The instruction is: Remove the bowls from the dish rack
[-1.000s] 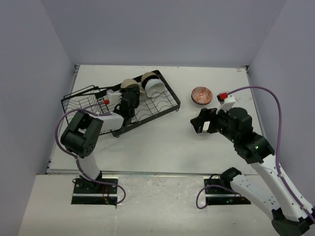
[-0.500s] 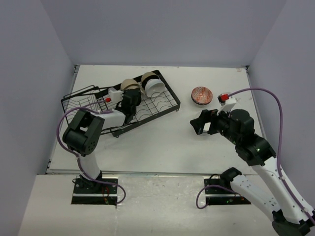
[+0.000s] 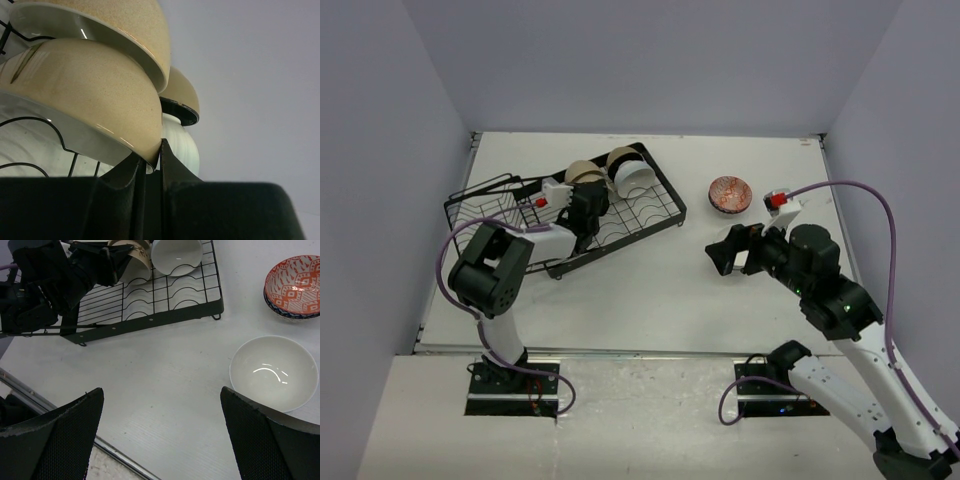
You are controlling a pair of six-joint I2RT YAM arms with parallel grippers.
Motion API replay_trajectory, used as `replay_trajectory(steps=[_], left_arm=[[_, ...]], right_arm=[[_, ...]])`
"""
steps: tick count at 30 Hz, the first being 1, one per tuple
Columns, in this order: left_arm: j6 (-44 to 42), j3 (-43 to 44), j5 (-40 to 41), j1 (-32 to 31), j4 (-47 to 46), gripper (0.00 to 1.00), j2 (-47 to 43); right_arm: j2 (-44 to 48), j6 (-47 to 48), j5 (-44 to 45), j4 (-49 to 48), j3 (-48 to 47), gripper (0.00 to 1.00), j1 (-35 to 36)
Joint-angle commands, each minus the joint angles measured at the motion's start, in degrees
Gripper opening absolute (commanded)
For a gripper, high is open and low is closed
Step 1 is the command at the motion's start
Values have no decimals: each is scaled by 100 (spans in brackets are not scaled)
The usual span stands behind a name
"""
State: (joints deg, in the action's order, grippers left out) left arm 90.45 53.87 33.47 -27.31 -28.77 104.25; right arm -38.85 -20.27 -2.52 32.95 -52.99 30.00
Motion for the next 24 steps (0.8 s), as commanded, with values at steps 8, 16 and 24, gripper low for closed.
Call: replay_trajectory(steps=[8,16,24], left_arm=[[-1074,-500,371,-134,-1735,0,-19],[-1495,-517,607,-283,-1737,0,-282],[-1803,-816,379,-284,-2967,0,-150]], right_arm=[[88,137,-90,-201,70,99,41],[123,138,-108,-210,87,99,59],[185,146,-108,-254,122,99,76]])
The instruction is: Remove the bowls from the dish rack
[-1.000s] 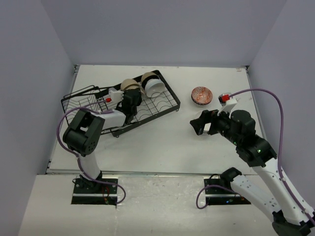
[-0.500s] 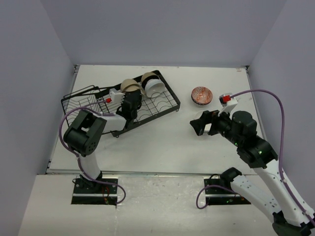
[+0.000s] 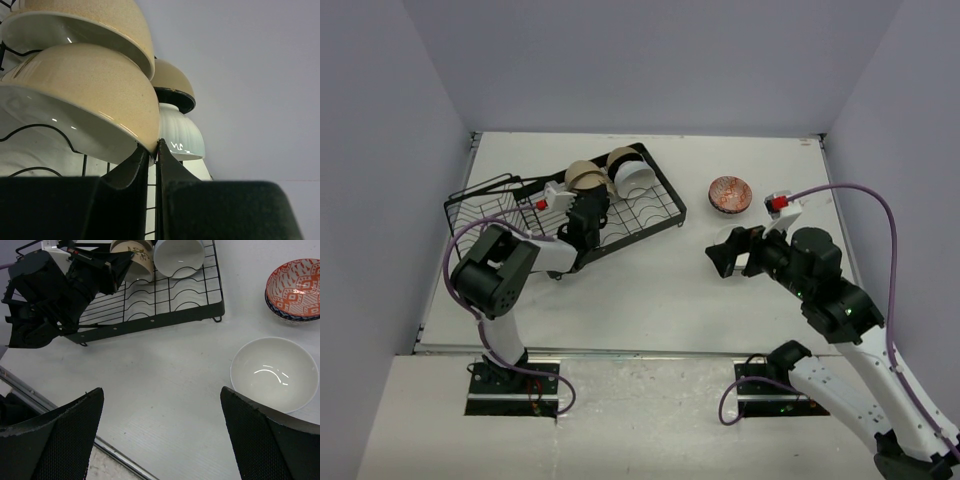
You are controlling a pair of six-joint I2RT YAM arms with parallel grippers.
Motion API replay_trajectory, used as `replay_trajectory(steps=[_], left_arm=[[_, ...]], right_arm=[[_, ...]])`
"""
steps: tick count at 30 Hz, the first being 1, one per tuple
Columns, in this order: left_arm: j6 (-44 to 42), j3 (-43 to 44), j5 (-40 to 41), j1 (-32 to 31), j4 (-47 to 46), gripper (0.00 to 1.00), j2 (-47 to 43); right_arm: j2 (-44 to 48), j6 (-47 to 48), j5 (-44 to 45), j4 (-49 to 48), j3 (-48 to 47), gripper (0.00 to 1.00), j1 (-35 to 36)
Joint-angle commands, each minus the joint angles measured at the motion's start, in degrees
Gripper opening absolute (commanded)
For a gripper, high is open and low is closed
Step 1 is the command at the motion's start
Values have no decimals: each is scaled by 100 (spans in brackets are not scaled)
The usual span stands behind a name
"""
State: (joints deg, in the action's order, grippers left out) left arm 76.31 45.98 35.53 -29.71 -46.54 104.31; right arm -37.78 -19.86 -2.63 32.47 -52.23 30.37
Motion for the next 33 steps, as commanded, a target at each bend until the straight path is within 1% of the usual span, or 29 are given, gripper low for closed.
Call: replay_trajectory(steps=[1,8,22,26,30,33], left_arm=[[-415,-27,156,-43,-1251,0,-148],[-556,-98,218,-122,-1542,0,-297],[-521,-168,209,-228,-1481,0,-535],[-424,-299,182,-254,-1472,0,-561],[-118,-501,332,-324,-1174,0,-762],[-56,-712,350,-359,-1173,0,-912]], right_arm=[[95,105,-97,-223,46,99,30],[51,114,-132,-223,46,99,39],[-1,122,-185,-206,46,99,39],[16,122,-176,-215,46,99,39],[7,122,-167,-215,37,99,39],[-1,122,-141,-223,46,99,48]])
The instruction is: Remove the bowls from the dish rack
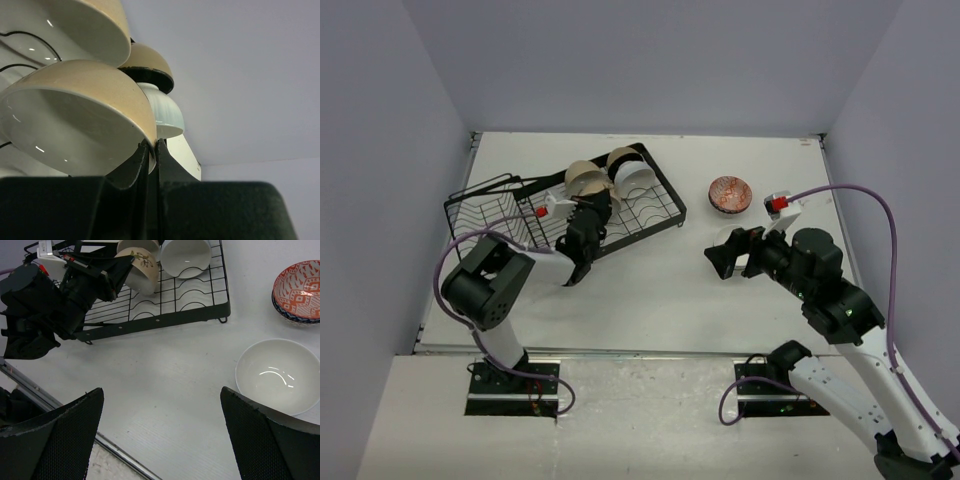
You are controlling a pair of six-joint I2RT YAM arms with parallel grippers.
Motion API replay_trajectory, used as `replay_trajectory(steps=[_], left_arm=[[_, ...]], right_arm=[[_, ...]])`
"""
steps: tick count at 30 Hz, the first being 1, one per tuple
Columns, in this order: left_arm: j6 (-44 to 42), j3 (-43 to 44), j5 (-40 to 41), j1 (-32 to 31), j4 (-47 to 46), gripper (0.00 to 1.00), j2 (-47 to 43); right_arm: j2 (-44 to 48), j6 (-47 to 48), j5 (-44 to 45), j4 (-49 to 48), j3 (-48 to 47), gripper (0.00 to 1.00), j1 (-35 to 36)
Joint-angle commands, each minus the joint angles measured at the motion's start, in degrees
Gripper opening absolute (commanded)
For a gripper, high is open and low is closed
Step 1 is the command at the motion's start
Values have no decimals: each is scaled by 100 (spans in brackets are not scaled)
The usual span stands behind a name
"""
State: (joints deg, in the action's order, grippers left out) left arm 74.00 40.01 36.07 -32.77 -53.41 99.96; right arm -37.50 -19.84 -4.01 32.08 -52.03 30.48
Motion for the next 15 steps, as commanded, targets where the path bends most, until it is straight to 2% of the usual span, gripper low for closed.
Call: replay_trajectory(steps=[1,5,9,15], left_arm=[[168,-142,304,-71,-478,0,-513],[10,-151,269,-194,-276,0,-750],[-578,59,453,-449,198,0,-1075],[-1176,121,242,-554,103,0,-1233]], right_arm=[[-38,120,-3,-184,26,99,28],[-56,146,5,-175,26,99,28],[-47,147,32,-193,44,99,37],[-65,138,129,-175,44,99,37]])
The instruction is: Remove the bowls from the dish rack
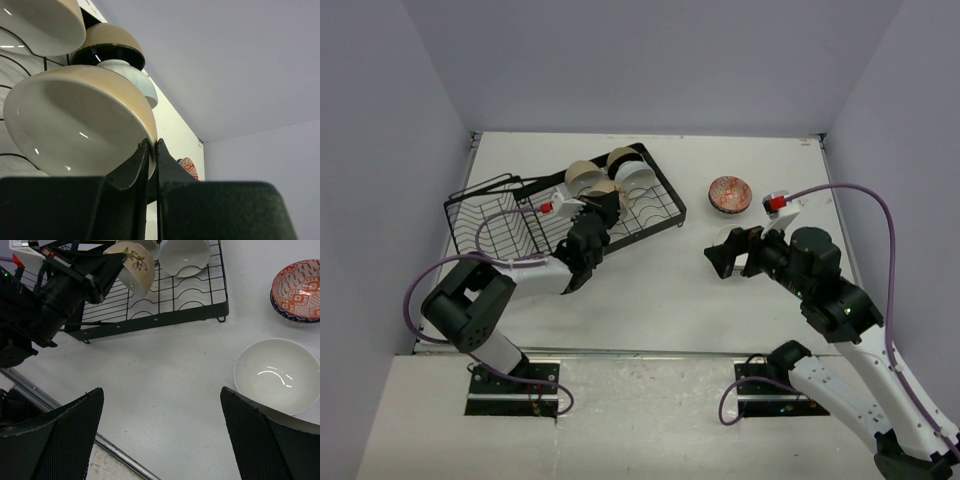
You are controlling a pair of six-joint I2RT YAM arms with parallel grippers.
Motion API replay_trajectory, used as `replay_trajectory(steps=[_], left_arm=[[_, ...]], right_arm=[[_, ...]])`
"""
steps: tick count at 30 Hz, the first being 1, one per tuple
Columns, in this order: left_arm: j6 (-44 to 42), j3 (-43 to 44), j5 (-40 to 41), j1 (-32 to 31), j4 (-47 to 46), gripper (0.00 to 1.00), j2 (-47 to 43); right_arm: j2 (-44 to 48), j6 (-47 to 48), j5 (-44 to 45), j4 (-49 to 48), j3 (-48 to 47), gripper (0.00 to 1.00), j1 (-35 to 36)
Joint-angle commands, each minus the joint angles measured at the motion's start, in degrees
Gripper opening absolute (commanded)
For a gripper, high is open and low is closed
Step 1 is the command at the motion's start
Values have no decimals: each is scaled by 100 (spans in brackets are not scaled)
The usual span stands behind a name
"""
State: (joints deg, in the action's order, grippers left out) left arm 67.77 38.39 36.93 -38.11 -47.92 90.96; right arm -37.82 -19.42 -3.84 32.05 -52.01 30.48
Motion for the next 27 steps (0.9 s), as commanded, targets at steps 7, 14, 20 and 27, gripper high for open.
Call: replay_trajectory(steps=[7,14,20,27], left_arm=[[-1687,336,-133,-258,-437,0,-667],[-1925,195,-168,-259,-367,0,-913],[-1960,221,-485,-250,-385,0,-851],[-2654,731,-1090,-258,221,0,-966]], right_arm=[[38,-53,576,-182,50,99,28],[-50,-88,718,-138,24,99,28],[-32,-79,744,-155,24,99,28],[-32,-79,762,-129,15,99,28]])
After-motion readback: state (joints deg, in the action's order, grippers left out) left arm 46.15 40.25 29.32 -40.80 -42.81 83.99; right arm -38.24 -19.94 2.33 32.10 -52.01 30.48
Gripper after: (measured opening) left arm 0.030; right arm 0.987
